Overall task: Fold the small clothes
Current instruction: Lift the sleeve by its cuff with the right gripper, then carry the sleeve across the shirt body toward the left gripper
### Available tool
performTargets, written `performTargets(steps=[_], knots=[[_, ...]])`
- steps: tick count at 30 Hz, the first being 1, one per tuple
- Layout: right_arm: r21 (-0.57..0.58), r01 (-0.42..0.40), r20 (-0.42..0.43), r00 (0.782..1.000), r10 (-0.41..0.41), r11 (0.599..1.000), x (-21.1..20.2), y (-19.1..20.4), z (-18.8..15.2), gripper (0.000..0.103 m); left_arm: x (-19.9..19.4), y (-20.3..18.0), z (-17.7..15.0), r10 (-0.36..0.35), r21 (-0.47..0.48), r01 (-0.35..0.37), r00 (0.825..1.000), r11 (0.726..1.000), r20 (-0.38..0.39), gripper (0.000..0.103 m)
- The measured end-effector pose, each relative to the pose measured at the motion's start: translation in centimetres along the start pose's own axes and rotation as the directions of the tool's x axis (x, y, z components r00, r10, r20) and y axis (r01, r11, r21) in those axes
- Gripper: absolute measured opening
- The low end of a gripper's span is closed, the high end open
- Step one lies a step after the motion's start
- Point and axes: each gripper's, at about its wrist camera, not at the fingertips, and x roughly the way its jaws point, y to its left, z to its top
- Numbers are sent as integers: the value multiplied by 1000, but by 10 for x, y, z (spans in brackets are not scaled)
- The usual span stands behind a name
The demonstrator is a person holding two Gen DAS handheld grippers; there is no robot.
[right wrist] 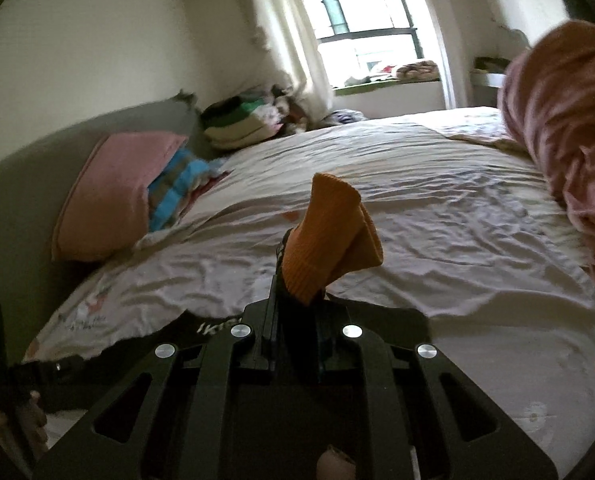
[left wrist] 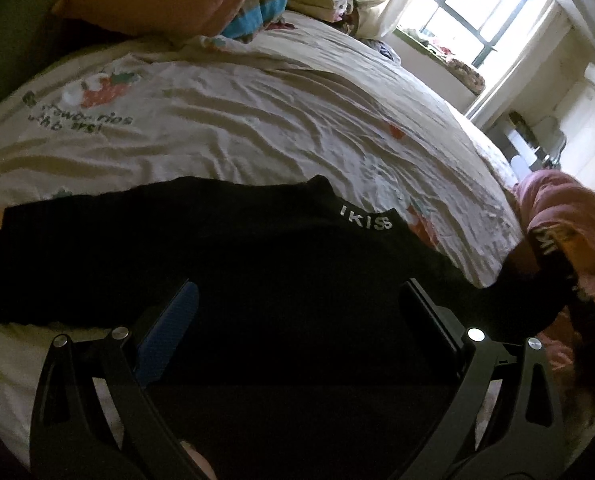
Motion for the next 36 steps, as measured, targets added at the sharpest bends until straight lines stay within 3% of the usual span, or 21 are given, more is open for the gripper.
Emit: performTargets(steps=[6,15,20,26,29,31,36], knots=[[-57,-42,-44,998,40,997,22,33,-17,12,4,23,0,-84,-63,82,996,995,-25,94],[-147,-101,-134,988,82,984,53,90,-58,12,15,51,-6,-149,-149,140,988,979,-47,93],[-188,-126,-179,980,92,974,66,116,-79,12,19,59,-9,-201,-181,187,978,966,-62,78],[-240,-159,-227,968,104,958,82,144,-102,15,25,71,-12,-254,-223,234,965,946,-68,75],[-251,-207,-264,954,138,946,86,152,-112,24,28,74,-13,-275,-243,250,958,937,-76,75],[-258,-243,-292,942,164,935,84,156,-116,45,31,76,-13,-274,-246,246,958,937,-83,75],[-283,-349,-344,906,245,893,61,162,-125,60,41,73,-17,-276,-240,243,954,940,-114,75]])
